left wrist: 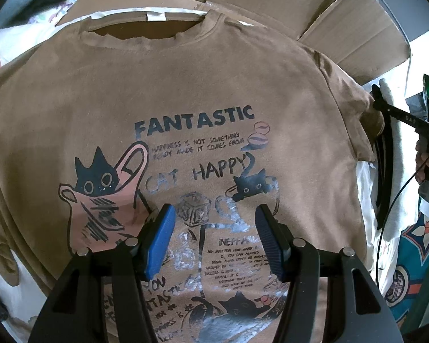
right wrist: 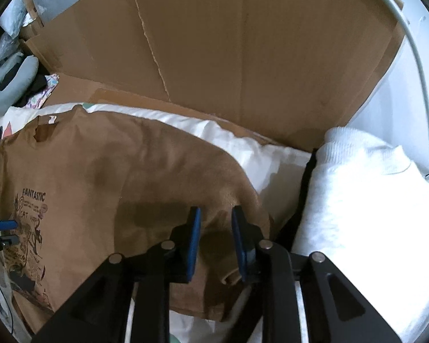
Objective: Fold clothes
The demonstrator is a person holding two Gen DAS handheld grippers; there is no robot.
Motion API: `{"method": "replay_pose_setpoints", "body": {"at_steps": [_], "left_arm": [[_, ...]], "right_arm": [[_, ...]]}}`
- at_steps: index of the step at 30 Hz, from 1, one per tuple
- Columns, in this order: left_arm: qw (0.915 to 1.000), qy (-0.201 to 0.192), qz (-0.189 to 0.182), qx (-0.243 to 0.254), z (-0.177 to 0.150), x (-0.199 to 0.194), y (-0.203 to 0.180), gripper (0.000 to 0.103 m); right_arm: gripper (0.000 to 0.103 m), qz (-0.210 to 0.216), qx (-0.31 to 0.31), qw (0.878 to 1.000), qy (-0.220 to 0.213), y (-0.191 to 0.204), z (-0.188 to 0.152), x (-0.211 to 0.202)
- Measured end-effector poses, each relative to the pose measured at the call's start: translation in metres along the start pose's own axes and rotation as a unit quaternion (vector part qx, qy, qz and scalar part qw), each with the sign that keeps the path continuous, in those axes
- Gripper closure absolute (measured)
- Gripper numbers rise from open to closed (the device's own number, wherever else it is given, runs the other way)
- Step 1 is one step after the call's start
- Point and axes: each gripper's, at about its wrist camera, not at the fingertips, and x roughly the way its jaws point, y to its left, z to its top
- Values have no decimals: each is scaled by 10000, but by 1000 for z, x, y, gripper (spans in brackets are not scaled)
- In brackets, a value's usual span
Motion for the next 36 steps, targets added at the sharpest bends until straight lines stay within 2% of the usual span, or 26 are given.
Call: {"method": "replay_pose_setpoints", "body": {"at_steps": [4, 6, 8, 10, 17, 18, 19, 20, 22, 26, 31, 36], "left_arm": [[10000, 15, -2, 16, -1, 0, 1, 44], [10000, 19, -4, 22, -2, 0, 1, 44], [10000, 20, -8, 26, -2, 0, 2, 44], [10000, 29, -13, 38, -3, -1, 1, 44], [10000, 68, -6, 37, -4, 0, 4, 44], [10000, 68, -9, 35, -4, 0, 5, 44], [10000, 66, -15, 36, -5, 0, 5, 44], [10000, 69, -17, 43, -6, 0, 4, 44], [10000, 70, -31, 43, -6, 0, 4, 44], [9999, 73, -55, 47, -4, 0, 2, 44], [10000, 45, -67, 58, -3, -1, 1, 44], [9999, 40, -78, 74, -4, -3, -1, 44]], "right_arm": [[83, -50, -48, 10000, 47, 1, -3, 3], [80, -188, -88, 9998, 18, 0, -1, 2], [61, -392, -163, 9991, -30, -1, 3, 2], [55, -578, -250, 9980, -102, 0, 8, 3], [55, -890, -495, 9941, 368, -4, 14, 35], [56, -909, -514, 9937, 416, -4, 13, 38], [64, -928, -532, 9932, 464, -5, 13, 42], [80, -891, -489, 9938, 450, -6, 12, 41], [92, -796, -380, 9953, 402, -11, 12, 36], [96, -694, -305, 9970, 167, -11, 10, 19], [95, -517, -450, 9976, -96, 7, 2, -1], [95, -117, -792, 9967, -91, 38, -9, -1]]}}
